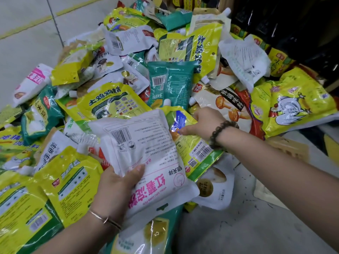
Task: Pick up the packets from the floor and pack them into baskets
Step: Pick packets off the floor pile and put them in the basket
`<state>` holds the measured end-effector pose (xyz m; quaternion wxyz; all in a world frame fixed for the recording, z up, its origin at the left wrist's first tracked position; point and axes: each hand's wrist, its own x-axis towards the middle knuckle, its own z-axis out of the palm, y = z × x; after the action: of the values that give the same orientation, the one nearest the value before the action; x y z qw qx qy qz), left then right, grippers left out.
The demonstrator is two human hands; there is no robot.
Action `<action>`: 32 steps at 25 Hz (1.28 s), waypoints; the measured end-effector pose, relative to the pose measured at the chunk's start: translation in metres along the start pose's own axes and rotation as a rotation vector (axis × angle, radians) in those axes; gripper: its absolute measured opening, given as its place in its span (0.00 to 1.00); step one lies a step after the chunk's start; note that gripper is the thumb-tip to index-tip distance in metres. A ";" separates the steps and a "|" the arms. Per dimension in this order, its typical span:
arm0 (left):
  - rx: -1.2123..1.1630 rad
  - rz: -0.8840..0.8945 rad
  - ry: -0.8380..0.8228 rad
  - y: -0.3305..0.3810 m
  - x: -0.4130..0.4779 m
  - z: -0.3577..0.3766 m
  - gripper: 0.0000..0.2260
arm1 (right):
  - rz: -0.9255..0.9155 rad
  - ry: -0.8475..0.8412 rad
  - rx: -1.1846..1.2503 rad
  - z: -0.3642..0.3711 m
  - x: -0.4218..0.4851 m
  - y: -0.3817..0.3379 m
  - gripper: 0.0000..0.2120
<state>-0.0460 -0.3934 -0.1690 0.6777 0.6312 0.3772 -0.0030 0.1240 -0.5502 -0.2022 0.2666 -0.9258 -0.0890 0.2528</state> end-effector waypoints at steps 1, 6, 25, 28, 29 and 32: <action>0.001 0.010 -0.014 0.001 0.001 0.003 0.07 | 0.002 0.032 0.051 -0.004 -0.007 0.009 0.26; 0.067 0.156 -0.122 0.010 0.006 0.023 0.09 | -0.002 0.236 0.416 -0.027 -0.040 0.057 0.23; -0.147 0.230 -0.597 0.041 -0.028 0.126 0.11 | 0.077 0.932 0.886 -0.118 -0.223 0.132 0.13; -0.160 0.241 -0.690 0.046 -0.046 0.147 0.12 | 0.090 1.040 0.884 -0.135 -0.259 0.134 0.13; -0.161 0.250 -0.717 0.047 -0.053 0.153 0.12 | 0.101 1.068 0.883 -0.139 -0.268 0.135 0.13; -0.171 0.278 -0.775 0.051 -0.072 0.165 0.11 | 0.105 1.118 0.881 -0.145 -0.290 0.133 0.13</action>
<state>0.0106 -0.5590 -0.1021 0.8134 0.5697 0.0047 -0.1175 -0.0453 -0.8142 -0.0463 0.6092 -0.7259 0.2161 -0.2350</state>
